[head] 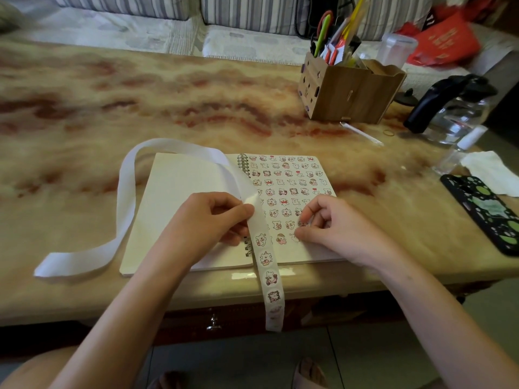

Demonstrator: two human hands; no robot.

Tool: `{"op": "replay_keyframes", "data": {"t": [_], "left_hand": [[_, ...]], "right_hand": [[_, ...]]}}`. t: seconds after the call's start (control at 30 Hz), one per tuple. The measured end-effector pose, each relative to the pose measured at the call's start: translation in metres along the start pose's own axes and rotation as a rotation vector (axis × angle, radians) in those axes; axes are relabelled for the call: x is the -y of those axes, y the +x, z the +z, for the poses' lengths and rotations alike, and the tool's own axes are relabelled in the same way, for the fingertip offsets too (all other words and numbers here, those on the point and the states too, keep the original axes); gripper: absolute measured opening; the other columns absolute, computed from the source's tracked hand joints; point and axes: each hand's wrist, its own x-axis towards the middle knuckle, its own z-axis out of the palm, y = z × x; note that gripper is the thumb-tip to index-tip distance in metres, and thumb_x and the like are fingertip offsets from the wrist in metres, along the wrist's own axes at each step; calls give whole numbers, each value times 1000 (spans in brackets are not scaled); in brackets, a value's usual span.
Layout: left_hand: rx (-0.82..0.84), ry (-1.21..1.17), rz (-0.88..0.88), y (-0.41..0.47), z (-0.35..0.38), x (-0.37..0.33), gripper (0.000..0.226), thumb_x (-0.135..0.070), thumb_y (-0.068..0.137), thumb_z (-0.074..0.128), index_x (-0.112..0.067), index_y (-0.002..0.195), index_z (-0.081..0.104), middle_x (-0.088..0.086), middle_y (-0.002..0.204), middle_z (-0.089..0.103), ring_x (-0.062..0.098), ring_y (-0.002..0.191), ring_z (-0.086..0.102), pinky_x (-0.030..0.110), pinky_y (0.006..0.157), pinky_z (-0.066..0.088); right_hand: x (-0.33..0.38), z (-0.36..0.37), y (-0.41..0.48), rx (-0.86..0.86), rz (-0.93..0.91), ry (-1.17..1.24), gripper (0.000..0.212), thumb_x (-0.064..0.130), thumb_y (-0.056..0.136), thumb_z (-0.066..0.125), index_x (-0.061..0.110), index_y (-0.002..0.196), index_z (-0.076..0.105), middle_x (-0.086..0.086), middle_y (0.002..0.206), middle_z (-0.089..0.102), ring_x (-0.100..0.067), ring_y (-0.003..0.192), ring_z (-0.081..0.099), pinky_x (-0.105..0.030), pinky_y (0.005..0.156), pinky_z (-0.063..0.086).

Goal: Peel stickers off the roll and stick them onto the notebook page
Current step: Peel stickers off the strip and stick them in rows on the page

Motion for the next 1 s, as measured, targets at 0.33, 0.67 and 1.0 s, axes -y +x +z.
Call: {"op": "replay_keyframes", "data": {"t": [0.33,0.67,1.0], "left_hand": [[-55,-62,137,-4,4,-7,13,-13,87,63,-3,85,69,6,68,72,8,56,66,17,51,52],[-11,-116,118,-5,4,-8,26,-25,89,59,-2,82,70,8,69,71,13,60,66,22,56,56],[101,-85,113,-7,6,-8,13,-13,84,65,-3,80,72,9,72,73,13,63,67,23,64,58]], "right_hand": [[26,16,-15,-6,-233,416,10,16,81,72,11,87,66,-5,78,72,-13,67,67,-29,60,55],[29,20,-17,-82,-281,439,10,3,77,74,10,82,71,-6,77,72,-16,70,66,-29,69,56],[29,20,-18,-110,-297,416,11,4,80,71,13,85,73,-5,81,73,-18,75,68,-27,72,57]]}}
